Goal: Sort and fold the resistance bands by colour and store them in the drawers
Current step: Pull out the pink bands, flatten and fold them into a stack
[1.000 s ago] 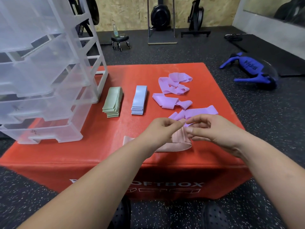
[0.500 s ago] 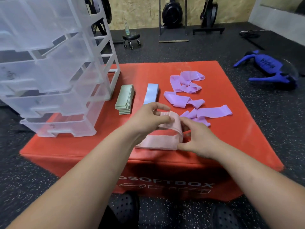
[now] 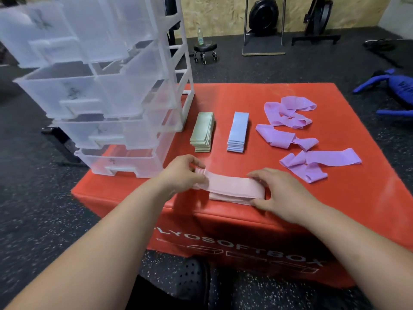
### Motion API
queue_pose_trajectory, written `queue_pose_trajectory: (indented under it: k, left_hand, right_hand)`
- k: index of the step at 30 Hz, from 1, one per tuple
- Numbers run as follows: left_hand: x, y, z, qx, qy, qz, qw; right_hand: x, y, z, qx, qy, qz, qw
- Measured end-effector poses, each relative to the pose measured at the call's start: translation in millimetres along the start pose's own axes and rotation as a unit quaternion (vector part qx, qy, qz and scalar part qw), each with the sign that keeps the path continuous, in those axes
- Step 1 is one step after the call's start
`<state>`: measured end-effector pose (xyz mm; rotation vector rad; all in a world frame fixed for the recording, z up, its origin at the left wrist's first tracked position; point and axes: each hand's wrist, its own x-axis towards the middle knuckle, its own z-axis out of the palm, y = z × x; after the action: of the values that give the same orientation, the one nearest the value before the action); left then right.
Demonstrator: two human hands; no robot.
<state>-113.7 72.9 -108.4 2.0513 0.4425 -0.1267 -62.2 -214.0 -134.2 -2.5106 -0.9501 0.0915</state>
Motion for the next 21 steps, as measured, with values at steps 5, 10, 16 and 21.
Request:
queue_pose_trajectory:
  k: [5, 10, 16, 21]
  left_hand:
    - [2.1, -7.8, 3.9, 0.087, -0.019, 0.045, 0.995]
    - [2.1, -13.6, 5.3, 0.304, 0.012, 0.184, 0.935]
    - [-7.8, -7.8, 15.8, 0.292, -0.087, 0.311, 0.900]
    - [-5.2, -8.3, 16.6, 0.315, -0.073, 0.327, 0.888]
  right_hand:
    - [2.8, 1.4, -6.0, -0.033, -0.022, -0.002, 0.999]
    - [4.4, -4.3, -9.1, -0.087, -0.038, -0.025, 0.995]
    - [5.3, -4.3, -12.5, -0.089, -0.055, -0.032, 0.994]
    - [7.1, -3.7, -17.3, -0.113, -0.054, -0.031, 0.992]
